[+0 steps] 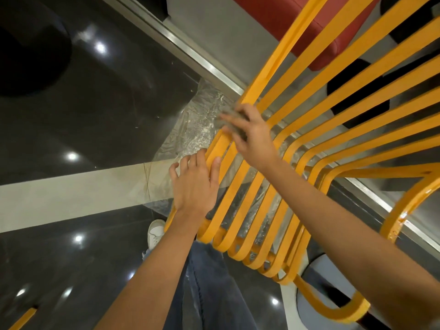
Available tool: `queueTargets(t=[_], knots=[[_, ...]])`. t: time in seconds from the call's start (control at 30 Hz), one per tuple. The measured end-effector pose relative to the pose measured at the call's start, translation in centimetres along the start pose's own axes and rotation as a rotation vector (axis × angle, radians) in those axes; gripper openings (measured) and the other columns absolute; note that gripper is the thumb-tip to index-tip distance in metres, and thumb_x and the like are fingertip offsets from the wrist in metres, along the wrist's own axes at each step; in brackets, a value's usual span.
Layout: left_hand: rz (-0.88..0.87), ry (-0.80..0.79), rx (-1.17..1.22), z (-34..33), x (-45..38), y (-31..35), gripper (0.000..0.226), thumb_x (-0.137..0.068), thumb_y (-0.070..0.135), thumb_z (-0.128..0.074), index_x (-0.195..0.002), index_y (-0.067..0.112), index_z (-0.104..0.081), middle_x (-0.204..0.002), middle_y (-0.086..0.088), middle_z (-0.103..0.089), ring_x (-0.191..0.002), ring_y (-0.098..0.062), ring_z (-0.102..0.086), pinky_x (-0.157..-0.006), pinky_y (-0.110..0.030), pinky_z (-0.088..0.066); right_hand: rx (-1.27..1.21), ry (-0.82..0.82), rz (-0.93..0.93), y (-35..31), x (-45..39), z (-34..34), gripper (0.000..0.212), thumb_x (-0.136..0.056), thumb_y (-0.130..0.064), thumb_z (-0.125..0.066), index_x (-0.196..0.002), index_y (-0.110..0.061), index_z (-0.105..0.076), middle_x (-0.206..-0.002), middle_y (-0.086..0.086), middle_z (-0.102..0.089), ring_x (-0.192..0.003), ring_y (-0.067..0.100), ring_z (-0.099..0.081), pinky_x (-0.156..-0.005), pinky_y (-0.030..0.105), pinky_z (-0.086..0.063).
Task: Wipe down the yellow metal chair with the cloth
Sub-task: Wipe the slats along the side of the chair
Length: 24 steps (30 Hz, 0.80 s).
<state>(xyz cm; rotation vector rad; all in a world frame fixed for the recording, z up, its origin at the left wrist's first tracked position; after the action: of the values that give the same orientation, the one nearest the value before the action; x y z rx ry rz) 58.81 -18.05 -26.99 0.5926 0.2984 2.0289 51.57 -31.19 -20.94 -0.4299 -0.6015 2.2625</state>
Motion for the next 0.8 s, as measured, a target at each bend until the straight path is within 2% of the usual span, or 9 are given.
queueTargets(t=[0.07, 0.13, 0.23, 0.3, 0.43, 0.5, 0.6, 0.7, 0.8], knots=[[0.01, 0.003, 0.028, 0.1, 0.2, -0.2, 0.053, -0.102, 0.052, -0.017, -0.128, 0.021, -0.05, -0.122, 0.0, -0.064, -0.117, -0.02, -0.052, -0.102, -0.044, -0.034, -0.089, -0.116, 0.068, -0.8, 2.4, -0.2, 0.03, -0.093, -0.011, -0.065, -0.122, -0.005, -0.068, -0.11, 0.016, -0.057, -0.106, 0.019, -0.051, -0.095, 0.008, -0.034], [0.016, 0.006, 0.066, 0.1, 0.1, -0.3, 0.05, -0.103, 0.052, -0.019, -0.125, 0.021, -0.051, -0.12, 0.001, -0.064, -0.116, -0.02, -0.052, -0.101, -0.044, -0.035, -0.096, -0.019, 0.002, 1.2, 0.5, 2.2, 0.028, -0.093, -0.011, -0.065, -0.12, -0.006, -0.07, -0.105, 0.011, -0.054, -0.104, 0.015, -0.051, -0.092, 0.003, -0.031], [0.021, 0.01, 0.083, 0.2, 0.1, -0.2, 0.048, -0.103, 0.05, -0.021, -0.123, 0.022, -0.053, -0.117, 0.002, -0.064, -0.114, -0.02, -0.053, -0.099, -0.043, -0.036, -0.017, 0.175, -0.139, 3.7, -3.0, 4.0, 0.026, -0.093, -0.016, -0.064, -0.116, -0.008, -0.073, -0.106, 0.01, -0.055, -0.102, 0.017, -0.05, -0.089, 0.016, -0.038], [0.024, 0.008, 0.088, 0.2, 0.0, -0.1, 0.048, -0.103, 0.05, -0.019, -0.122, 0.022, -0.054, -0.115, 0.002, -0.064, -0.112, -0.02, -0.053, -0.099, -0.043, -0.036, 0.015, 0.108, -0.088, 2.0, -2.0, 1.5, 0.026, -0.092, -0.013, -0.064, -0.116, -0.01, -0.072, -0.111, 0.014, -0.058, -0.105, 0.023, -0.051, -0.091, 0.022, -0.038], [0.033, 0.008, 0.152, 0.3, 0.0, -0.4, 0.045, -0.103, 0.049, -0.023, -0.118, 0.022, -0.055, -0.113, 0.004, -0.064, -0.109, -0.018, -0.052, -0.097, -0.043, -0.036, -0.089, -0.069, 0.084, -0.6, 2.4, -0.2, 0.028, -0.093, -0.008, -0.065, -0.12, -0.007, -0.07, -0.112, 0.017, -0.059, -0.111, 0.024, -0.052, -0.097, 0.022, -0.04], [0.037, 0.027, 0.166, 0.5, 0.1, -0.5, 0.043, -0.103, 0.049, -0.025, -0.117, 0.022, -0.056, -0.112, 0.004, -0.064, -0.109, -0.018, -0.053, -0.096, -0.044, -0.037, -0.032, 0.041, -0.002, 1.7, -0.1, 1.8, 0.027, -0.092, -0.007, -0.066, -0.118, -0.007, -0.071, -0.108, 0.017, -0.058, -0.106, 0.029, -0.056, -0.091, 0.028, -0.045], [0.022, 0.043, 0.154, 0.7, 0.2, -0.3, 0.045, -0.103, 0.05, -0.026, -0.116, 0.021, -0.057, -0.112, 0.004, -0.065, -0.108, -0.019, -0.054, -0.095, -0.043, -0.039, 0.073, 0.159, -0.147, 3.7, -3.5, 3.1, 0.024, -0.094, -0.014, -0.063, -0.115, -0.006, -0.073, -0.104, 0.018, -0.056, -0.099, 0.033, -0.055, -0.086, 0.023, -0.037], [0.01, 0.065, 0.043, 1.0, 1.0, -0.7, 0.052, -0.101, 0.055, -0.022, -0.116, 0.021, -0.059, -0.111, 0.004, -0.066, -0.105, -0.019, -0.057, -0.093, -0.042, -0.038, 0.053, -0.097, 0.101, -0.4, -1.4, -0.8, 0.02, -0.093, -0.011, -0.063, -0.11, -0.011, -0.074, -0.107, 0.015, -0.059, -0.1, 0.028, -0.052, -0.09, 0.027, -0.036], [0.028, 0.081, -0.066, 1.0, 2.5, -1.2, 0.054, -0.101, 0.058, -0.022, -0.115, 0.021, -0.059, -0.107, 0.004, -0.067, -0.1, -0.02, -0.059, -0.089, -0.041, -0.037, 0.149, -0.285, 0.332, -2.3, 0.3, -1.8, 0.027, -0.099, -0.034, -0.055, -0.113, -0.018, -0.073, -0.109, 0.005, -0.065, -0.101, 0.02, -0.048, -0.086, 0.031, -0.035]])
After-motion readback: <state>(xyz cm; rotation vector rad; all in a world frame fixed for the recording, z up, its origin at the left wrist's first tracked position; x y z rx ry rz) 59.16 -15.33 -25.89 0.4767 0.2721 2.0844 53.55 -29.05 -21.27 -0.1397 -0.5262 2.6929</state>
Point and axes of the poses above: each hand's wrist, its own x-axis away from the middle knuckle, its own z-axis out of the back of the hand, y = z × x, the point moved 10 cm from there along -x, towards the middle knuckle
